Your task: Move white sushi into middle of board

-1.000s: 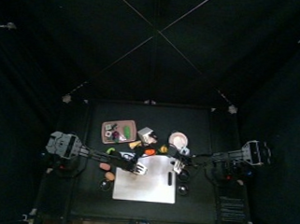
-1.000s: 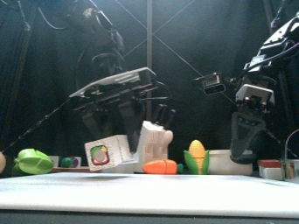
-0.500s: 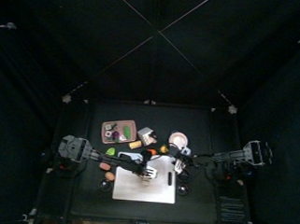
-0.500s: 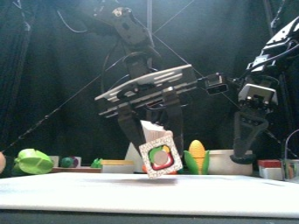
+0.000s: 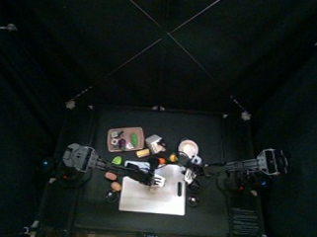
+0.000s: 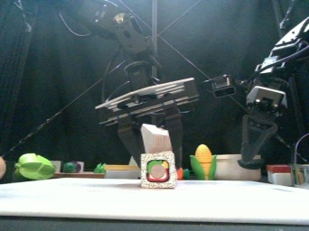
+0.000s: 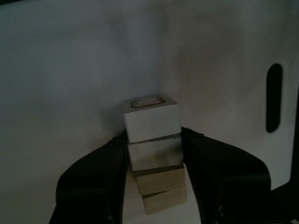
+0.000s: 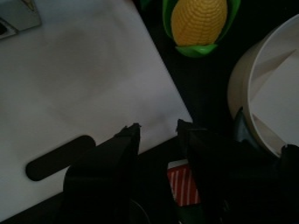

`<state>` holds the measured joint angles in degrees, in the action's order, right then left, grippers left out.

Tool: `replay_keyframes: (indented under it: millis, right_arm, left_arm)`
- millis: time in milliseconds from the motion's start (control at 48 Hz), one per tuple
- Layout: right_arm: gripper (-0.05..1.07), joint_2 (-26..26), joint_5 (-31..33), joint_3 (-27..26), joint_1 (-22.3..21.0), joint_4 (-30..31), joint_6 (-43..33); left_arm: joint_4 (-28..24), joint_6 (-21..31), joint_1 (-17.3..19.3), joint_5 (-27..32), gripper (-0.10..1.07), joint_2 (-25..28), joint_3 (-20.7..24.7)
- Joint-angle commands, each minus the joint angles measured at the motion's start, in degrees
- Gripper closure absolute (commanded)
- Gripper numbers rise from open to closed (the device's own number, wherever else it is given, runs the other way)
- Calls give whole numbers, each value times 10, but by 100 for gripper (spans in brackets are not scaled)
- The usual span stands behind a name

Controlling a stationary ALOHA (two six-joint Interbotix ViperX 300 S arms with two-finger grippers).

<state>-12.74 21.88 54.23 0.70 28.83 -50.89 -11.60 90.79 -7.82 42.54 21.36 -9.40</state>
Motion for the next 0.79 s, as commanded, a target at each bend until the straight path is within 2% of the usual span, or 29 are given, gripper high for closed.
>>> replay_keyframes:
  millis: [0, 188, 417, 625, 771]
  right_arm:
    - [25, -13, -3, -9, 2, 1, -1]
    - [25, -13, -4, -10, 2, 1, -1]
    - [25, -13, -3, -10, 2, 1, 0]
    - [25, -14, -3, -11, 1, 2, -1]
    - [25, -13, -3, -14, 0, 4, 0]
  left_arm:
    - [-2, 0, -4, -15, 17, -19, 5]
    - [0, -1, -5, -28, -1, -18, 4]
    - [-22, -5, -6, -22, -5, -30, 4]
    - [-79, -4, -11, 33, -5, -51, 4]
    - [-169, -2, -21, 88, -5, -72, 4]
